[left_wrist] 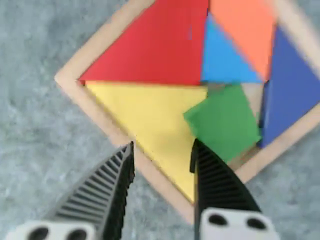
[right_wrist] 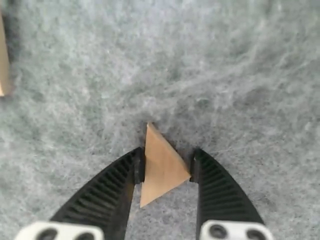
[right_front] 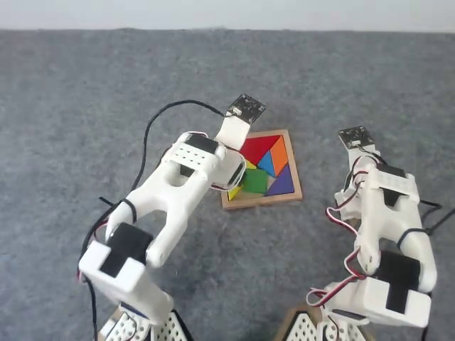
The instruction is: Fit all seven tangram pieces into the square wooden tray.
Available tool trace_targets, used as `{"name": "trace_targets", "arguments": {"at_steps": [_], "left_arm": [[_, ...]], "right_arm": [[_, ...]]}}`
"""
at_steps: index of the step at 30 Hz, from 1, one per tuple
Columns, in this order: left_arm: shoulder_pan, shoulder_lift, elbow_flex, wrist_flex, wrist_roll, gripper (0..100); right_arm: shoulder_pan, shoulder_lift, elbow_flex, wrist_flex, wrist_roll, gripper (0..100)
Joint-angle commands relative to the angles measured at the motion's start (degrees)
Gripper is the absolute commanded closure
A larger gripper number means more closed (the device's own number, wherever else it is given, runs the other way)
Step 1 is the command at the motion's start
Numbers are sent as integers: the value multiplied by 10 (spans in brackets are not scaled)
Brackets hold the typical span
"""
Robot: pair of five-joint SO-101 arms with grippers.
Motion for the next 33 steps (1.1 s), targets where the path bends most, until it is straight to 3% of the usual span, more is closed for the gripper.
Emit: {"name": "trace_targets", "arguments": {"at_steps": [1, 5, 10, 18, 21, 28, 33], "left_arm": [[52, -29, -23, -32, 7, 823], [70, 16, -36, -59, 7, 823], [44, 55, -99, -24, 7, 823], [23, -11, -116, 31, 7, 826], [-11, -69, -104, 47, 17, 826], [-120, -142, -3, -4, 4, 823], [-170, -166, 22, 11, -26, 823]], "right_arm": [[3, -10, 7, -3, -5, 884], [4, -10, 7, -3, -5, 884], [4, -10, 7, -3, -11, 884], [4, -10, 7, -4, -21, 887], [4, -11, 5, 0, -18, 887], [-10, -80, 5, 26, -11, 887], [-54, -138, 5, 75, 82, 887]]}}
